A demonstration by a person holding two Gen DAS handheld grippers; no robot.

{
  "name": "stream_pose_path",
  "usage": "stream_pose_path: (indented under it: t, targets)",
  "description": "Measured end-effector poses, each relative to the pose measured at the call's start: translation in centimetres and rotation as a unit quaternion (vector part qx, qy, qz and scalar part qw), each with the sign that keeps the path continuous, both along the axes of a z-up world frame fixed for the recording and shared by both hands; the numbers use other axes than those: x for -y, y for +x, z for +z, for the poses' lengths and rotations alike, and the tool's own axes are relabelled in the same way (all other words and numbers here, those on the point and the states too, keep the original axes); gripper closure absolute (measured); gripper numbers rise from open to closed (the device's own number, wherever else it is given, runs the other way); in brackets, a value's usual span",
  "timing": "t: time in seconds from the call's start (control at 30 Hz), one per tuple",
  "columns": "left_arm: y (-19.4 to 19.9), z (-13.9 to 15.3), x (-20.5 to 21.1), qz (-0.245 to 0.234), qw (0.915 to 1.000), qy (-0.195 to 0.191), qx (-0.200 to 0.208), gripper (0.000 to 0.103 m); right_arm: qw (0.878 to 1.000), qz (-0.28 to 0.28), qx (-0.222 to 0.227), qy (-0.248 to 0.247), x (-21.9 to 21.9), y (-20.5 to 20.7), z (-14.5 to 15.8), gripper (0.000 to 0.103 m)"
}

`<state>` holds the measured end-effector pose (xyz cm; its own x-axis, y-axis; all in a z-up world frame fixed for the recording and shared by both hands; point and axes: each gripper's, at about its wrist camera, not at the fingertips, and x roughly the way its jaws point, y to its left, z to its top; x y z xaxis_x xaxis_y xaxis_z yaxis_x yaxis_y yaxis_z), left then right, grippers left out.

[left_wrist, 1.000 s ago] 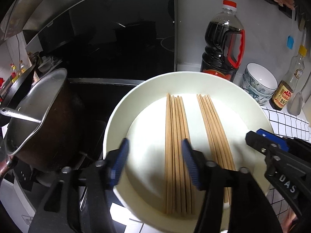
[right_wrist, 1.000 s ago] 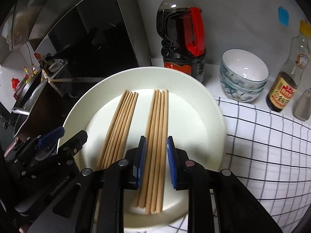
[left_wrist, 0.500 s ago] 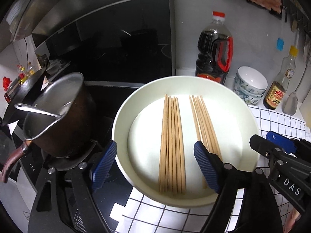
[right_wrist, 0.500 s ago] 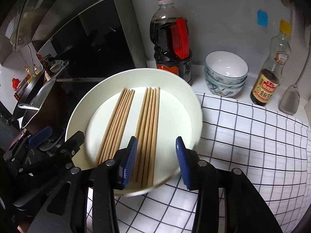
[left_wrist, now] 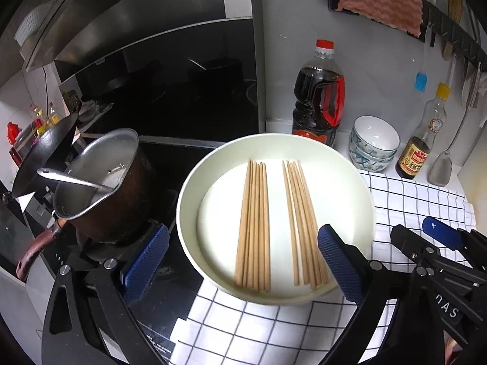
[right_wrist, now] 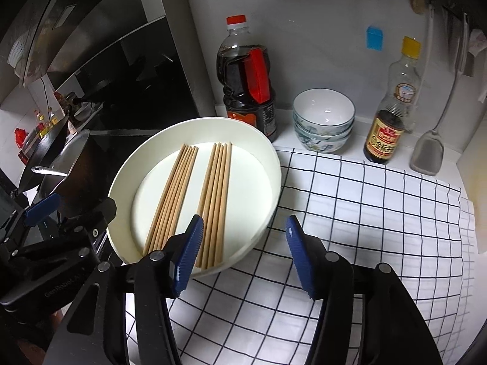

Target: Organize utensils

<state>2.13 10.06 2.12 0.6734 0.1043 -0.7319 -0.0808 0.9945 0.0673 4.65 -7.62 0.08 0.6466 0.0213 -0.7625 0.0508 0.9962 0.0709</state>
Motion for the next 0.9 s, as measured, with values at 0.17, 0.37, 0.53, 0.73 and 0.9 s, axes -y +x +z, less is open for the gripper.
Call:
stream_pose_path:
  t: [0.17,0.37,0.53,0.73,0.9]
  targets:
    - [-0.5,0.3,0.6,-0.001,1.0,-0.006,-0.006,0.006,1.0,-0.003,0.003,0.001,0.5,-0.9,0.6,0.048]
    - [-1.1,0.8,1.1,0.003,1.0,-0.006,-0.003,0.006,1.0,-0.005,0.008,0.002,1.0,-1.4,1.1,0.047]
    - [-1.3,1.2,1.2,0.004,1.0,-0.004,0.0,0.006,1.0,-0.003,0.012,0.003,1.2,-1.9,1.5,0.047]
    - [-1.7,1.7,1.4,0.005,1.0,-0.005,0.007,0.006,1.0,-0.003,0.018,0.004,1.5,-2.3,1.9,0.047]
    - [-1.8,2.0,1.6,0.006,0.9999,0.0,0.01,0.006,1.0,-0.001,0.022,0.005,1.6,-2.5,2.3,0.047]
